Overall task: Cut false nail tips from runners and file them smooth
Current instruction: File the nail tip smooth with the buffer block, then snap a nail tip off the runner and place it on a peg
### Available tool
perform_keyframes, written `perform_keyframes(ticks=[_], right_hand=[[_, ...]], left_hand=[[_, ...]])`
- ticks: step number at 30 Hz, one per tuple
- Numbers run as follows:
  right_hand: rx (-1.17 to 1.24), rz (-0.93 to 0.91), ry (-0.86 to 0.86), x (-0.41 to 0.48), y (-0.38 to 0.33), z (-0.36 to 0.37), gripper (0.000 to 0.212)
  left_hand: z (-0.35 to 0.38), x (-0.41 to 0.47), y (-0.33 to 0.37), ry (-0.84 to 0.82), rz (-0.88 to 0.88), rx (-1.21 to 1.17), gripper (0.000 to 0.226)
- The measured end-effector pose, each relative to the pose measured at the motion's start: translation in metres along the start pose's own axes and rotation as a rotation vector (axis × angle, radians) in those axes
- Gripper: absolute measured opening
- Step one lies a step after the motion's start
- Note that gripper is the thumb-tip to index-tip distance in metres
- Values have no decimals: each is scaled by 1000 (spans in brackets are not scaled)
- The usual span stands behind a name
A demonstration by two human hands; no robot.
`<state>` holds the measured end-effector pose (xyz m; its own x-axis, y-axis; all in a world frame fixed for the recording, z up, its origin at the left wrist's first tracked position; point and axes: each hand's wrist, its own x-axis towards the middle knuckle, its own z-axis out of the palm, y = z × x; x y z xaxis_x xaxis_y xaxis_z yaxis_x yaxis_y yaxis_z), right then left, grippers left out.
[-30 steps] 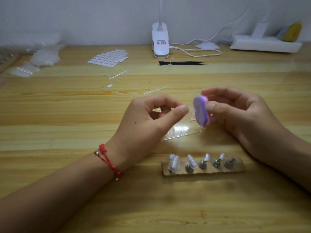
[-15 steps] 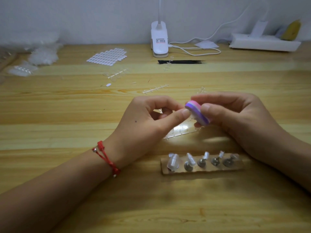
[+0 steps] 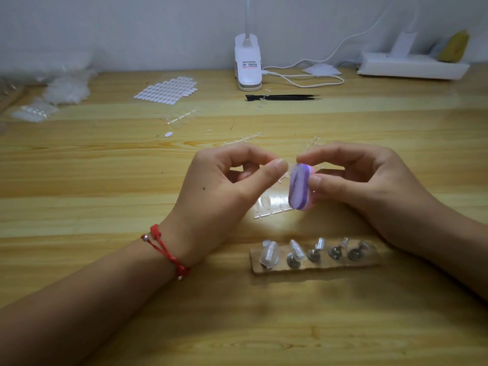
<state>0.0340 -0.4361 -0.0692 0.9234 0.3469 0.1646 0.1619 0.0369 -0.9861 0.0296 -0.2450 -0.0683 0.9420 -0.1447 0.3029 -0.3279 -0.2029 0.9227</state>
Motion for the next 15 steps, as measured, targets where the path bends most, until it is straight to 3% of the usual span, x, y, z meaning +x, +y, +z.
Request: perform_keyframes(ticks=[5, 11, 15], right_hand=[[188, -16, 173, 5, 3, -2, 24], [-71, 30, -76, -3, -3, 2, 26], [-13, 56, -23, 0, -2, -2, 19]], left_hand=[[1, -1, 0, -44, -10, 0, 8], [-2, 2, 2, 98, 36, -29, 8], [-4, 4, 3, 197, 19, -81, 5]])
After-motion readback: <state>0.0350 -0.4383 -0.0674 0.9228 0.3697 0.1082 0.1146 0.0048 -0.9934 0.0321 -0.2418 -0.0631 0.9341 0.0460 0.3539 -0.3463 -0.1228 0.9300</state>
